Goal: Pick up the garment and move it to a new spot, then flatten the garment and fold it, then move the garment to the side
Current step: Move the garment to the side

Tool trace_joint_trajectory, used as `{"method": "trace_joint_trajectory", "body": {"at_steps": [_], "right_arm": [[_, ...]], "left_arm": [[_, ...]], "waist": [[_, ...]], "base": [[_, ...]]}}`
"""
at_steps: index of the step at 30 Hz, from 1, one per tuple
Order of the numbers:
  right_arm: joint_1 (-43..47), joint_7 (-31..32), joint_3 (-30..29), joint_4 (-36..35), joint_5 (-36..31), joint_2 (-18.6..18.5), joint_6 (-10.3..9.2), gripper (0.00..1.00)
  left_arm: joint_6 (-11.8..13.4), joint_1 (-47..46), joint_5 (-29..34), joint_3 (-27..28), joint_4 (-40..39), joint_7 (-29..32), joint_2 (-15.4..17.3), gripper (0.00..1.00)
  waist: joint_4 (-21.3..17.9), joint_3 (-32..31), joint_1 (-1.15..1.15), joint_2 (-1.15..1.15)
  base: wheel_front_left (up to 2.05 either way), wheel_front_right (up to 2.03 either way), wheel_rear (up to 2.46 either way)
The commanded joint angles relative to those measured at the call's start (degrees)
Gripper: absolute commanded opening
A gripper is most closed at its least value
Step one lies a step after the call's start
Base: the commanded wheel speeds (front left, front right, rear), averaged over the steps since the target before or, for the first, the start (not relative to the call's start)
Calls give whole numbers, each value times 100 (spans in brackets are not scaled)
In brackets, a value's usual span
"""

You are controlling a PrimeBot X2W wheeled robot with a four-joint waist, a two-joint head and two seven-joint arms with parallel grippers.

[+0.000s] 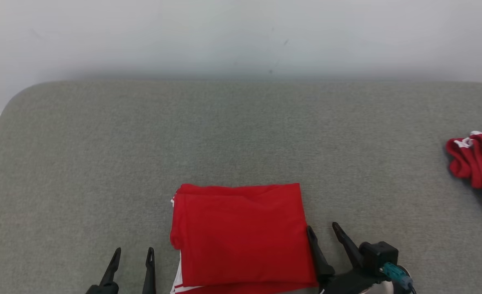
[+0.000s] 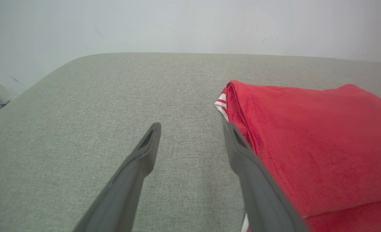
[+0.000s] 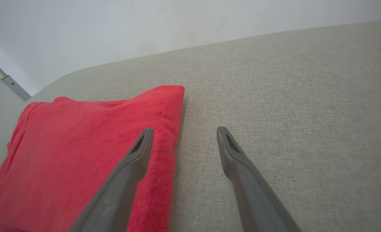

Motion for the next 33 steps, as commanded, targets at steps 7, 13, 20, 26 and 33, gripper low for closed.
{"method": "trace_joint_trajectory", "body": {"at_steps": [7, 13, 20, 26, 33], "right_arm": [[-350, 4, 228, 468, 206, 7, -17, 100], [-573, 16, 340, 1040, 363, 10, -17, 96], [-710, 24, 388, 1378, 610, 2, -17, 0], [-700, 6, 80, 1270, 616, -58, -19, 0], [-561, 3, -71, 1100, 533, -21, -18, 0]], "left_arm": [[72, -187, -60, -184, -1, -17, -4, 100], [100, -244, -83, -233, -16, -17, -4, 100], [82, -221, -6, -143, -35, -17, -5, 100], [-6, -95, 105, -2, -55, -17, -6, 100], [-82, -202, 114, -9, -73, -18, -5, 100]], "waist": [[438, 422, -1, 0], [504, 499, -1, 0], [386, 445, -1, 0], [-138, 302, -1, 0], [-1325, 213, -1, 0]], "base": [[0, 0, 0], [0, 0, 0], [0, 0, 0], [0, 0, 0], [0, 0, 0]]}}
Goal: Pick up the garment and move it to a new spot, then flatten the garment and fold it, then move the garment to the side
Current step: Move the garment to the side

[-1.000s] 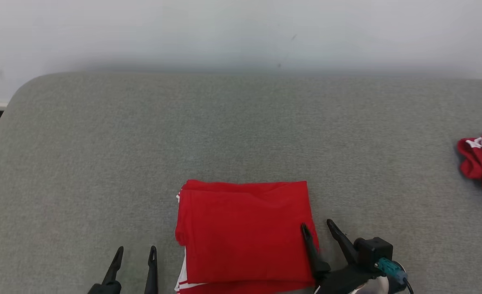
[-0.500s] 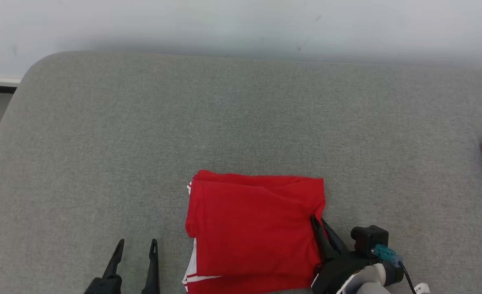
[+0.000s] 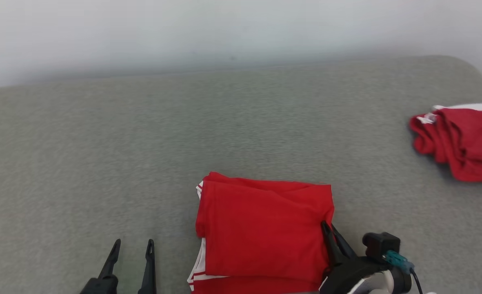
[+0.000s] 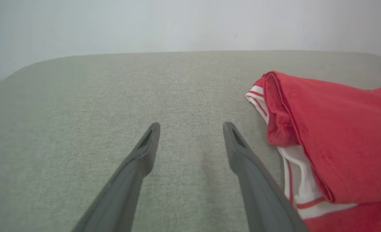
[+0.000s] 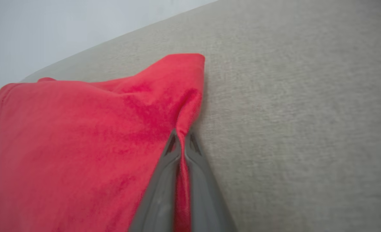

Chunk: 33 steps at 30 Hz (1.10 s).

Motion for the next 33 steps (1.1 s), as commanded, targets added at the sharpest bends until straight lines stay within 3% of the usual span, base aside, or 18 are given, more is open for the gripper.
{"method": "trace_joint_trajectory", "body": {"at_steps": [1, 11, 15, 25, 33], "right_arm": [[90, 4, -66, -30, -34, -9, -19, 0], [16, 1, -58, -167, 82, 13, -19, 0], [-5, 2, 20, -249, 205, 17, -19, 0], [61, 2, -372, -753, 156, 22, -18, 0], [-637, 3, 122, -1156, -83, -9, -18, 0]], "left_arm": [[-25, -61, 55, -28, -15, -17, -1, 100], [-167, -205, 205, 21, -7, -17, 12, 100], [-201, -279, 263, -1, -3, -17, 20, 100], [-307, -885, 351, -475, 285, -17, 104, 100], [-276, -927, 360, -441, 274, -17, 180, 100]], "waist": [[-847, -102, 0, 0], [-2359, 53, 0, 0], [-2715, 121, 0, 0], [-2874, 530, 0, 0], [-2826, 779, 0, 0]], "base": [[0, 0, 0], [0, 0, 0], [0, 0, 0], [0, 0, 0], [0, 0, 0]]}}
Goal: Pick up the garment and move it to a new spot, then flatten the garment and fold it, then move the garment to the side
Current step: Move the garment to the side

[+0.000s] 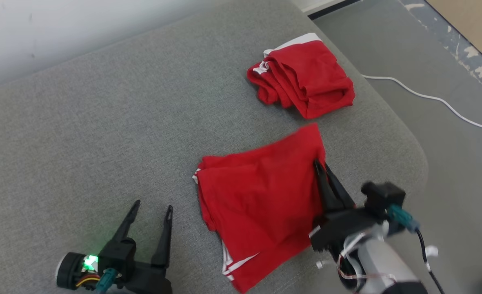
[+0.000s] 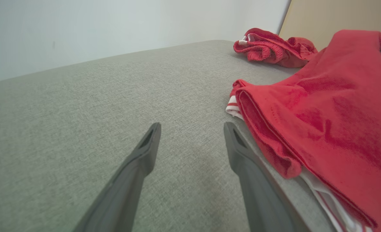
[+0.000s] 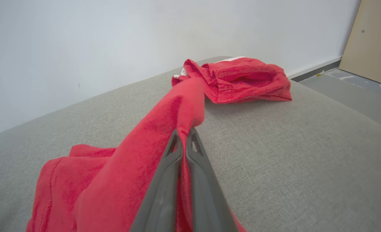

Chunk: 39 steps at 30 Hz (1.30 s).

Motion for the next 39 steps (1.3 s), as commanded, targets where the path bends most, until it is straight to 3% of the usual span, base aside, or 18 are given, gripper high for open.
{"method": "trace_joint_trajectory", "body": {"at_steps": [1, 6, 11, 18, 24, 25, 26, 27, 32, 39], "right_arm": [[-279, 2, 114, -34, -96, -69, -17, 0], [-1169, 0, 315, 32, -170, -396, -18, 0], [-2029, 2, 62, 386, -381, -800, -17, 0], [-2824, 1, -967, 1400, -1055, -1551, -18, 0], [-2981, 1, -1875, 1953, -1920, -2081, -18, 0], [-2974, 0, -2046, 1991, -2140, -2147, -18, 19], [-2960, 1, -2214, 2038, -2352, -2205, -18, 47], [-2953, 1, -2437, 2092, -2518, -2209, -18, 100], [-2910, 2, -3367, 2113, -3171, -2031, -18, 100], [-2458, 3, -3191, 1449, -3140, -1296, -18, 100]], "left_arm": [[39, 34, 66, 51, -77, -17, 61, 100], [130, 74, 152, 99, -277, -17, 85, 100], [127, -113, 190, 0, -351, -17, 124, 100], [182, -242, 227, -140, -463, -17, 124, 100], [233, -266, 202, -201, -565, -17, 99, 100], [252, -257, 198, -203, -574, -17, 100, 100], [265, -242, 187, -196, -578, -17, 99, 100], [272, -229, 177, -195, -583, -17, 100, 100], [312, -170, 123, -154, -566, -17, 117, 100], [411, -99, 83, -27, -620, -17, 111, 100]], "waist": [[8, 118, -1, 0], [274, 304, -1, 0], [766, 513, -1, 0], [1365, 704, -1, 0], [1629, 742, -1, 0], [1659, 740, -1, 0], [1674, 739, -1, 0], [1685, 736, -1, 0], [1705, 707, -1, 0], [1628, 523, -1, 0]], "base": [[0, 0, 0], [0, 0, 0], [0, 0, 0], [0, 0, 0], [0, 0, 0], [0, 0, 0], [0, 0, 0], [0, 0, 0], [0, 0, 0], [0, 0, 0]]}}
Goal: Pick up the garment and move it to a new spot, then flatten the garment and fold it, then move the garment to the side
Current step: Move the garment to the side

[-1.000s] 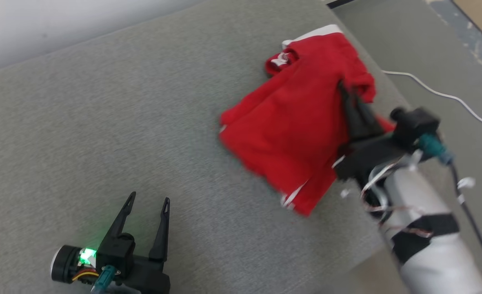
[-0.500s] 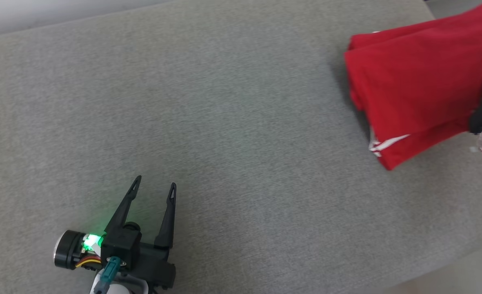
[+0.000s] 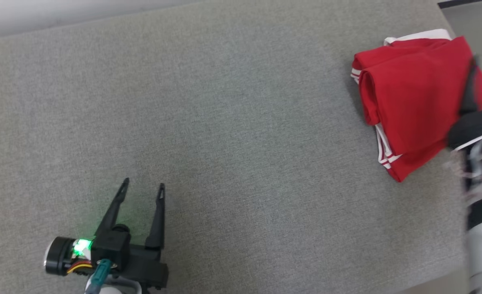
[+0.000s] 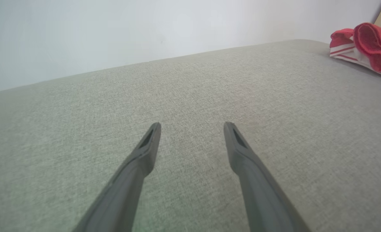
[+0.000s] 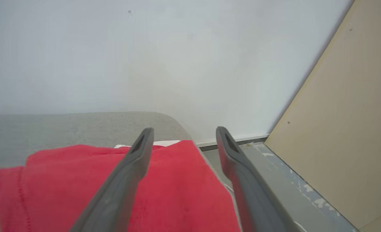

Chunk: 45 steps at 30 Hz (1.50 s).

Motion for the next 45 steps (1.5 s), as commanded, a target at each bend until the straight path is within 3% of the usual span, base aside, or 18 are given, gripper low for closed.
{"method": "trace_joint_trajectory", "body": {"at_steps": [1, 10, 14, 24, 36, 45], "right_arm": [[176, 5, 89, -129, 125, 187, -19, 100], [1432, 5, 1466, -1164, 954, 771, -19, 100], [1939, 5, 1696, -1418, 1183, 886, -19, 100], [2818, 5, 1804, -1654, 1460, 1256, -18, 100], [3292, 5, 1958, -1905, 1334, 1348, -19, 100], [3634, 5, 2146, -2160, 1609, 1361, -18, 100]], "left_arm": [[34, 64, -65, 52, -27, -17, 0, 100], [150, 237, -163, 342, -74, -17, -78, 100], [166, 363, -190, 399, -69, -17, -125, 100], [163, 805, -420, 740, 148, -17, -222, 100], [154, 1164, -422, 1048, 273, -17, -240, 100], [90, 1348, -546, 1116, 252, -17, -241, 100]], "waist": [[-43, -81, 0, 0], [138, -422, 0, 0], [318, -585, 0, 0], [708, -1102, 0, 0], [909, -1662, 0, 0], [1035, -1958, 0, 0]], "base": [[0, 0, 0], [0, 0, 0], [0, 0, 0], [0, 0, 0], [0, 0, 0], [0, 0, 0]]}}
